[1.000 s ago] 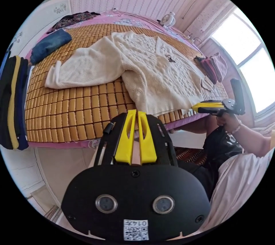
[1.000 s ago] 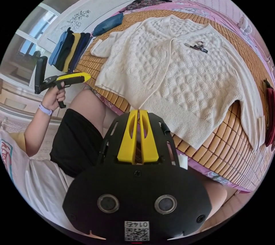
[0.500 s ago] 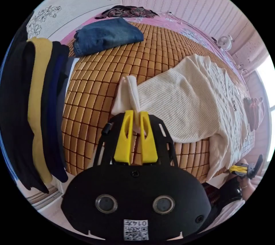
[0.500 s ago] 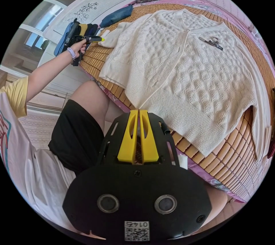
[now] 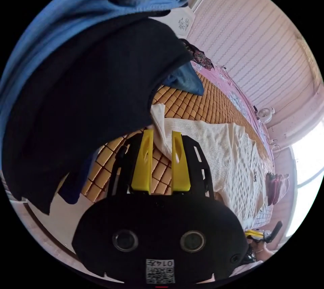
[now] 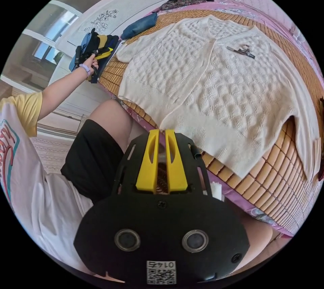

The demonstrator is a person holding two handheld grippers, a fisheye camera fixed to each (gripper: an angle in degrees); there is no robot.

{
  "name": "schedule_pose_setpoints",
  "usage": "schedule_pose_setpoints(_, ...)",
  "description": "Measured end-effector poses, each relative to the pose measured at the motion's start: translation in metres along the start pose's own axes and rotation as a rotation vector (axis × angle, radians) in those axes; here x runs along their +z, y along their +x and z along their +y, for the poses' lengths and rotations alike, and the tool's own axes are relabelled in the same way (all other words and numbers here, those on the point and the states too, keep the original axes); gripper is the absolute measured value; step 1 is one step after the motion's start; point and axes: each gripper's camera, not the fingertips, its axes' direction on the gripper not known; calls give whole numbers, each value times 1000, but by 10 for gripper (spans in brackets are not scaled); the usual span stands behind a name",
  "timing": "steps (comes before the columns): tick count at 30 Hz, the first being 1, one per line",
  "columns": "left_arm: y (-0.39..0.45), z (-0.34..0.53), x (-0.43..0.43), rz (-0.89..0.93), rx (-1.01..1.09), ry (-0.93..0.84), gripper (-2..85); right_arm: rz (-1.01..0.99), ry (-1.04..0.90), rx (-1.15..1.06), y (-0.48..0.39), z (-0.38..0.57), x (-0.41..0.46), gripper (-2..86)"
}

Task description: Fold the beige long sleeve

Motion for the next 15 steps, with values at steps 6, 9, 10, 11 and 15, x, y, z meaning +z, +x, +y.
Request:
schedule_pose_setpoints(6,107,58,-42,179,358,-58,66,394,233,215,81,48,-100,63)
schedule_pose_setpoints(9,189,112,-26,345,544,-240,64,532,298,363,138,62,-140,73)
schedule_pose_setpoints(10,222,136,-16,395,587,-300,65,572,303,409,159,63,-150,78)
schedule_pose_setpoints(11,255,159,-5,450,621,-357,65,614,310,450,177,63,-158,83)
schedule_pose_setpoints(15,352,213,28,508,737,-472,72,719,246,494,218,56,-158,85)
